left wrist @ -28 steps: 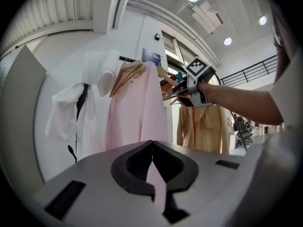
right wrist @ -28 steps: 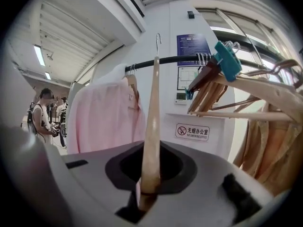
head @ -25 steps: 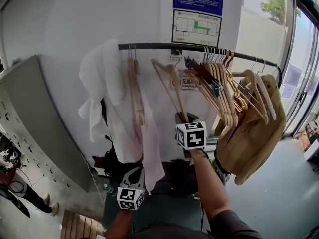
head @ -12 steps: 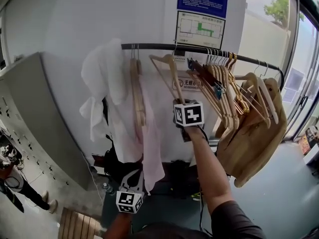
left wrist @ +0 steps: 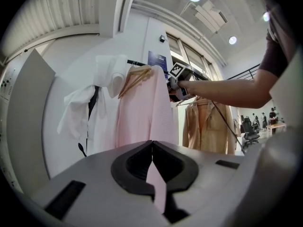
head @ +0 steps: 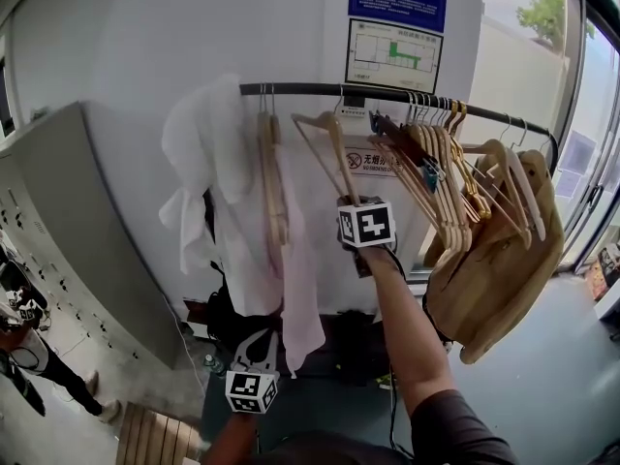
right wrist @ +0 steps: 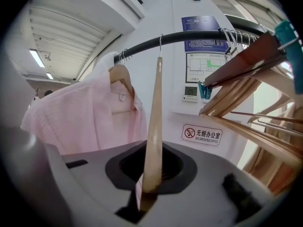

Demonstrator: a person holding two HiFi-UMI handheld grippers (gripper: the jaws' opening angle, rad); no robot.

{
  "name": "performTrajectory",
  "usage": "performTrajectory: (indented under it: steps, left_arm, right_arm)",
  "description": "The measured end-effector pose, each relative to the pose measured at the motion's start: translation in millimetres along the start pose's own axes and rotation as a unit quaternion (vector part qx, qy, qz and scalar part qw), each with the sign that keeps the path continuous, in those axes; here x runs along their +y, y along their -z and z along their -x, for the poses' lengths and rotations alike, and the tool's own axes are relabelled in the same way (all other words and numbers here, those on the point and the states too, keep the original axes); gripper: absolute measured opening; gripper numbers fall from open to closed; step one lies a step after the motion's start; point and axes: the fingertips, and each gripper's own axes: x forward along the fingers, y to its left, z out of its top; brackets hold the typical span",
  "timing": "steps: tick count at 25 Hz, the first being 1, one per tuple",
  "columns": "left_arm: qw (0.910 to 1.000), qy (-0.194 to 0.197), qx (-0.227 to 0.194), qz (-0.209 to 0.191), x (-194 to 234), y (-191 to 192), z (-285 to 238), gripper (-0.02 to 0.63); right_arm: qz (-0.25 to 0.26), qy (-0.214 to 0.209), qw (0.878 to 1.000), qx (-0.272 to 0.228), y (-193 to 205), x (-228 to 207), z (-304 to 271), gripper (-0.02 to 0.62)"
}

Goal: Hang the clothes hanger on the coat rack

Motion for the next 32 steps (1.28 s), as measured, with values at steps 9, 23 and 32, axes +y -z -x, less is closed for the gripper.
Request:
performTrajectory:
  steps: [9,23,32]
  left_arm:
    - [1.0000,-0.001,0.005,0.005,-2.4,2.9,-6.0,0.009]
    - [0.9996,0.026,-0.008,0.004,-31.5,-26.7,-18.3,0.009]
    - [0.9984,0.051,-0.025,0.000,-58.3,-41.0,-26.8,0.009]
  right_arm:
    - [0.039,-0.003,0.995,-0.089,-11.5,10.3,35.8,0.146]
    - [0.005,0.010,0.976,-0.217,49.5,21.9,174.6,0.164]
    - [-0.017,0.053,0.979,-0.196,146.9,28.1,191.5,0.037]
